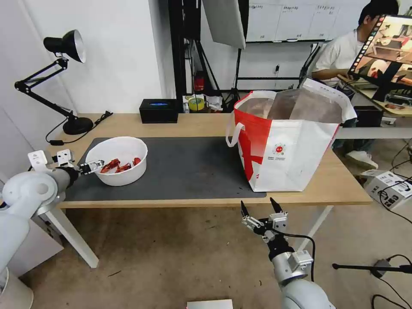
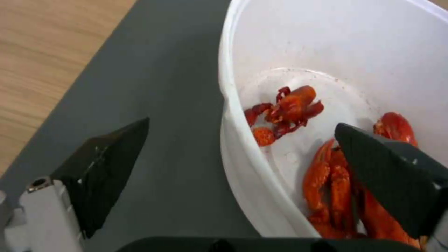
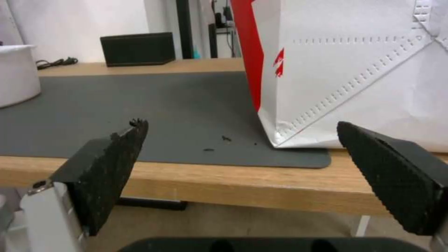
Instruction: Pick up the trash from the table and place it into the takeout bag.
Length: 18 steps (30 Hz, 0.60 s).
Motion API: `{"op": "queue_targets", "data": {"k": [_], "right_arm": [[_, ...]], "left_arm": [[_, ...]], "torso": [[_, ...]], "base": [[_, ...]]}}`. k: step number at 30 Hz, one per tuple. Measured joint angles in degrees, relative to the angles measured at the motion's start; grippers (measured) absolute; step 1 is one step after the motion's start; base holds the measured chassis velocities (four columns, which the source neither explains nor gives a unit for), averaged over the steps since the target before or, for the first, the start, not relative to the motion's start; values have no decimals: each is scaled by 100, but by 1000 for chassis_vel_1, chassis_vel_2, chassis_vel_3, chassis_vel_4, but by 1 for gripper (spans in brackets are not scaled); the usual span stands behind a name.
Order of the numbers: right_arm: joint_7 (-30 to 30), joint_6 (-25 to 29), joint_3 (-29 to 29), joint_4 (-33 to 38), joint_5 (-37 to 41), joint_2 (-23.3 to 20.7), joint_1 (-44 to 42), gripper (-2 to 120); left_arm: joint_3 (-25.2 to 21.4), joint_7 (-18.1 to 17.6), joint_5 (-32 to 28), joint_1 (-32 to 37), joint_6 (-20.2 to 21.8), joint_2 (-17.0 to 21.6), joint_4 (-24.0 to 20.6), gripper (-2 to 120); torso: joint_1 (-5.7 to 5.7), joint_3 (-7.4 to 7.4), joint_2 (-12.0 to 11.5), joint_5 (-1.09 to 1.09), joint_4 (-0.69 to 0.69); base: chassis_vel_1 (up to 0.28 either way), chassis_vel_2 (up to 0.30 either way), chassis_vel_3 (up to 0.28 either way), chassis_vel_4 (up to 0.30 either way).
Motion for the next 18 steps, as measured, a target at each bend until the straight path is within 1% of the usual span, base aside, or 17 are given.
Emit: {"op": "queue_targets", "data": {"k": [2,4,6,7,9,10,13,18], "right_arm": [[0,0,0,0,0,0,0,100],[0,0,0,0,0,0,0,100],[0,0,0,0,0,0,0,100],[0,0,0,0,0,0,0,100],[0,0,0,0,0,0,0,100],[0,0,0,0,0,0,0,100],[0,0,0,0,0,0,0,100],[0,0,0,1,0,0,0,100]], "left_arm": [[41,-42,-44,-62,9,-14,39,100],[156,-230,-305,-335,132,-53,159,100],[219,-271,-386,-417,179,-46,185,100],[326,-345,-474,-503,227,-29,218,100],[482,-604,-670,-655,310,-16,291,100],[482,-604,-670,-655,310,-16,291,100],[597,-848,-879,-791,393,-23,369,100],[680,-976,-1063,-940,490,-15,465,99]], "torso": [[0,0,0,0,0],[0,0,0,0,0],[0,0,0,1,0],[0,0,0,0,0],[0,0,0,1,0],[0,0,0,1,0],[0,0,0,2,0],[-1,0,0,1,0]], "base": [[0,0,0,0],[0,0,0,0],[0,0,0,0],[0,0,0,0],[0,0,0,0],[0,0,0,0],[0,0,0,0],[0,0,0,0]]}}
